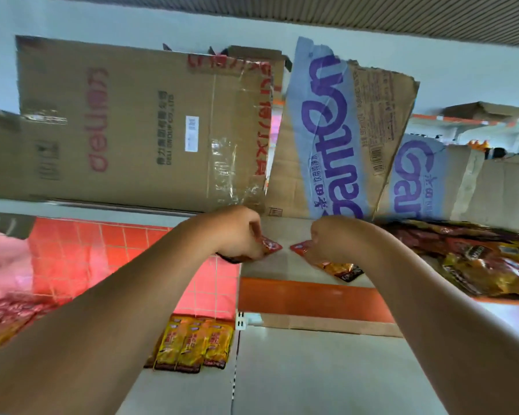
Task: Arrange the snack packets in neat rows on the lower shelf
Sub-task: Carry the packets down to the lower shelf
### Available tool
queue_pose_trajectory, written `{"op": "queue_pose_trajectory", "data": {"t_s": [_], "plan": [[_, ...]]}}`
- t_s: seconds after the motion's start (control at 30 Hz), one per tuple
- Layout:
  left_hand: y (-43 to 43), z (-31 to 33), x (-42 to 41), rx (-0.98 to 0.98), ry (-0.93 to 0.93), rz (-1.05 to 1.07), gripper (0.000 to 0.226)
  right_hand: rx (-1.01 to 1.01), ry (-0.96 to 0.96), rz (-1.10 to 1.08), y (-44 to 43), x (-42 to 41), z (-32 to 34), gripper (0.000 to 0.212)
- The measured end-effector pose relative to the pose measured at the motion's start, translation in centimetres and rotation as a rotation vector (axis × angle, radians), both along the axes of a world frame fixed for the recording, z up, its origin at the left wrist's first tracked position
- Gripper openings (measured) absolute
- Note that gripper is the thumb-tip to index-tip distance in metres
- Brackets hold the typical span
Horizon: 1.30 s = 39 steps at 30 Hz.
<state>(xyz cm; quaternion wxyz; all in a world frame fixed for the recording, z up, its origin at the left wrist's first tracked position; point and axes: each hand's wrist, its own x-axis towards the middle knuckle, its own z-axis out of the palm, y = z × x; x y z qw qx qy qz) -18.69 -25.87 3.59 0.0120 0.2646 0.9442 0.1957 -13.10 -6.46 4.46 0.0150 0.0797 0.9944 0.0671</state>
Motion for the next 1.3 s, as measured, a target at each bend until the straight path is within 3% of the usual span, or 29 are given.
{"op": "queue_pose_trajectory", "data": {"t_s": [0.2,0.4,0.7,1.13,1.3], "plan": [[-12.7,-2.3,-1.3,0.174,0.025,0.103,0.034,-0.125,0.078,0.126,-11.9,-1.9,-0.7,0.030],[-25.0,-3.5,-1.5,0.330,0.091,0.260,0.035,-0.214,0.106,0.277,-24.0,-4.6,-1.2,0.032],[-40.1,-8.8,-2.0,0.317,0.169,0.566,0.043,-0.425,0.134,0.492,-38.6,-10.1,-6.4,0.028],[-51.3,-18.3,-7.9,0.305,0.212,0.790,0.037,-0.790,0.040,0.569,-50.7,-21.8,-16.4,0.021],[-52.8,-21.2,-12.0,0.341,0.206,0.789,0.033,-0.785,-0.019,0.565,-53.0,-26.4,-19.4,0.024]]}}
